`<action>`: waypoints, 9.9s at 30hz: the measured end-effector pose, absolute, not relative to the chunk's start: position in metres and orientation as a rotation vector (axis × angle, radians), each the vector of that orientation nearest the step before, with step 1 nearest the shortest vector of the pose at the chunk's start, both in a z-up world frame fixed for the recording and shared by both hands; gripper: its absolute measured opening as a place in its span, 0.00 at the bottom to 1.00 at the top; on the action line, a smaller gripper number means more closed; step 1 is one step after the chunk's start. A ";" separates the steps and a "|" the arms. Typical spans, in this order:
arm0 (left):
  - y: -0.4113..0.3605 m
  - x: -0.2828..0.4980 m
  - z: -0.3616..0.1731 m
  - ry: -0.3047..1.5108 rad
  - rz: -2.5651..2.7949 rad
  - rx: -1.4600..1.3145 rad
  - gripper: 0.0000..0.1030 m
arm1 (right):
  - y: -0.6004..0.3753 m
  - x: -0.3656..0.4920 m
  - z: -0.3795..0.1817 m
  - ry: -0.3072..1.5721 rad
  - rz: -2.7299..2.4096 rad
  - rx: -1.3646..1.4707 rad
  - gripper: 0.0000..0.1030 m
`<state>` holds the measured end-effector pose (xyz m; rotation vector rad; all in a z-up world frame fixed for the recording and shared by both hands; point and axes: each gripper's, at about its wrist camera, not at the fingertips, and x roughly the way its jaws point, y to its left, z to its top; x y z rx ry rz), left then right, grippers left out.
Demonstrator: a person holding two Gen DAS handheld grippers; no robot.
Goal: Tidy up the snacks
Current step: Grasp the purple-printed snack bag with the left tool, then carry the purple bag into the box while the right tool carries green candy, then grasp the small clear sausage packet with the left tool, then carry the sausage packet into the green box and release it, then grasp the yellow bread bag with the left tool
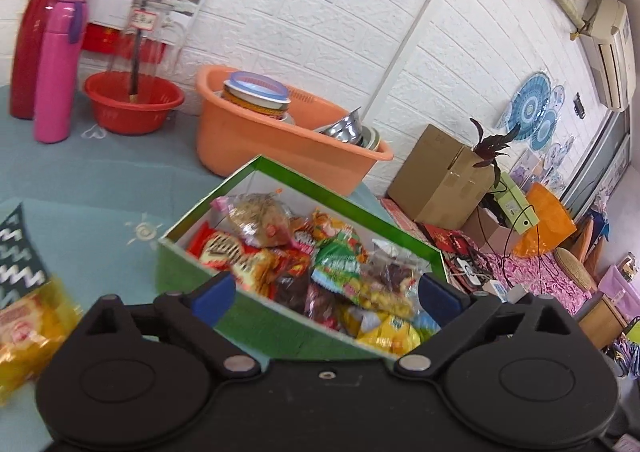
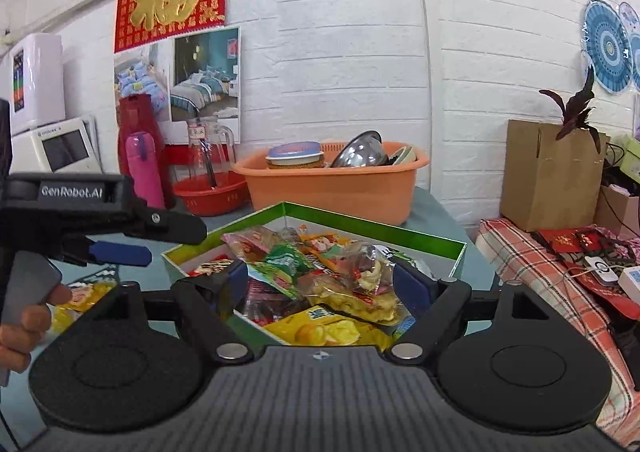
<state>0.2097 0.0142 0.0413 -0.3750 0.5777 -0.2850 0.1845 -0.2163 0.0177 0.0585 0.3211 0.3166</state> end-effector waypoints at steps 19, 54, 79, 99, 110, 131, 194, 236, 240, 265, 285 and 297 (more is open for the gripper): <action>0.119 0.071 -0.005 0.636 -0.118 -0.413 1.00 | -0.158 0.110 0.002 0.455 0.541 0.135 1.00; 0.112 0.167 -0.038 0.707 -0.123 -0.243 0.39 | -0.118 0.114 -0.041 0.641 0.541 0.148 1.00; 0.111 0.081 -0.033 0.639 -0.240 -0.350 1.00 | -0.116 0.144 -0.044 0.606 0.515 0.091 1.00; 0.096 0.104 -0.047 0.695 -0.231 -0.323 0.61 | -0.093 0.179 -0.058 0.605 0.561 -0.083 0.62; 0.077 0.114 -0.002 0.621 -0.287 -0.289 0.61 | -0.130 0.156 -0.026 0.470 0.536 0.033 0.62; 0.026 0.258 0.031 0.516 -0.251 -0.225 0.62 | -0.235 0.203 -0.010 0.272 0.162 0.154 0.63; 0.132 0.100 -0.041 0.696 -0.199 -0.330 0.78 | -0.099 0.122 -0.035 0.565 0.603 0.116 1.00; 0.148 0.114 -0.036 0.692 -0.009 -0.412 0.81 | 0.005 0.149 -0.050 0.633 0.859 -0.090 0.37; 0.133 0.112 -0.022 0.662 -0.040 -0.397 0.81 | -0.011 0.143 -0.042 0.584 0.826 -0.069 0.37; -0.004 0.242 0.040 0.543 -0.254 -0.243 0.81 | -0.147 0.236 -0.005 0.363 0.592 0.170 0.37; 0.028 0.249 0.022 0.576 -0.232 -0.281 1.00 | -0.146 0.244 -0.028 0.336 0.502 0.094 1.00; 0.098 0.198 0.027 0.568 -0.079 -0.286 1.00 | -0.147 0.198 -0.014 0.457 0.534 0.161 1.00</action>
